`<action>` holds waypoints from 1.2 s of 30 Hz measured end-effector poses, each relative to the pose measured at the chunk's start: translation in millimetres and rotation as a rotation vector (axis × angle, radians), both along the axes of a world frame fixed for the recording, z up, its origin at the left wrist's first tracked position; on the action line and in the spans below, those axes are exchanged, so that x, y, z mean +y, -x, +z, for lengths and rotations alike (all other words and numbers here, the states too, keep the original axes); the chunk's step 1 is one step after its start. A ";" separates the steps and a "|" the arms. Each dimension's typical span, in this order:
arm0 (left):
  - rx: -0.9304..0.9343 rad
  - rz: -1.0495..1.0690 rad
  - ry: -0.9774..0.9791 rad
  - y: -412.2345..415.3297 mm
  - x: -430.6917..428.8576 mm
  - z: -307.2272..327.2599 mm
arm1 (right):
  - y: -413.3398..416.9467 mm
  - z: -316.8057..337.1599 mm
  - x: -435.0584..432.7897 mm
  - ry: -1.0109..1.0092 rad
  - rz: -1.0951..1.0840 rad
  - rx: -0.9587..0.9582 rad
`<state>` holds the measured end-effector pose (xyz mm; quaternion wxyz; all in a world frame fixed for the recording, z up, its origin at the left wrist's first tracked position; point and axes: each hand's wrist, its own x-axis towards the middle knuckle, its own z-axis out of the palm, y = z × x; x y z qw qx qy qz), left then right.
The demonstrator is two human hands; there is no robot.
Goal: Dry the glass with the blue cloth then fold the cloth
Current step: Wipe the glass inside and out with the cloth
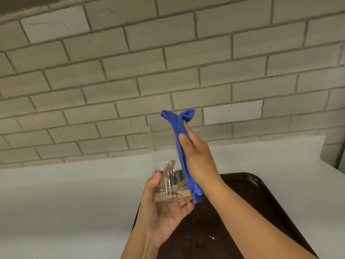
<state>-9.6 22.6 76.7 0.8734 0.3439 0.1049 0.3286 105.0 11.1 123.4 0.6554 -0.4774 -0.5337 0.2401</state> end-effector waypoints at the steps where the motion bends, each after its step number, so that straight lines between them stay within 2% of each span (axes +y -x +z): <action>1: -0.005 0.018 0.002 -0.4 2.2 -1.7 | 2.7 -4.9 -3.0 0.023 -0.012 0.012; 3: -0.010 0.044 -0.006 0.7 6.7 -4.4 | 11.8 -18.4 -15.3 0.048 -0.053 -0.002; 6: 0.045 0.039 -0.021 2.5 10.5 -6.8 | 23.2 -37.6 -37.0 -0.030 -0.063 -0.067; 10: 0.049 0.026 0.039 0.2 7.1 -13.9 | 35.0 -53.9 -47.6 -0.096 -0.147 -0.480; 14: 0.036 0.049 0.034 -2.6 7.2 -13.4 | 27.4 -33.2 -29.8 -0.075 -0.193 -0.636; 15: 0.033 0.045 0.015 -3.6 7.3 -10.8 | 22.8 -25.2 -21.8 -0.072 -0.198 -0.613; 17: 0.020 0.009 -0.016 -6.5 5.8 -6.5 | 12.4 -6.8 -8.0 -0.019 -0.177 -0.422; 20: 0.003 -0.012 -0.008 -8.0 7.5 -8.0 | -2.5 0.8 1.2 0.086 -0.093 -0.030; 22: 0.019 -0.011 -0.030 -6.4 10.3 -9.5 | -8.5 -9.0 -3.1 0.238 -0.001 0.274; 24: 0.092 -0.006 -0.108 -5.3 13.0 -6.7 | -8.2 -26.8 -10.9 0.351 0.086 0.528; 27: 0.317 0.002 -0.273 -9.2 15.6 2.5 | -4.0 -45.0 -19.2 0.332 0.113 0.788; 30: 0.640 0.122 -0.574 -15.0 12.0 13.6 | -5.8 -49.6 -22.9 0.249 0.059 0.916; 32: 0.815 0.292 -0.785 -16.7 7.8 20.1 | -8.4 -46.9 -23.6 0.212 0.015 0.910; 34: 0.893 0.442 -0.847 -17.0 4.6 22.3 | -7.8 -41.7 -25.1 0.186 -0.006 0.848; 36: 0.891 0.574 -0.839 -17.4 3.1 21.1 | -4.7 -37.5 -25.9 0.170 0.004 0.796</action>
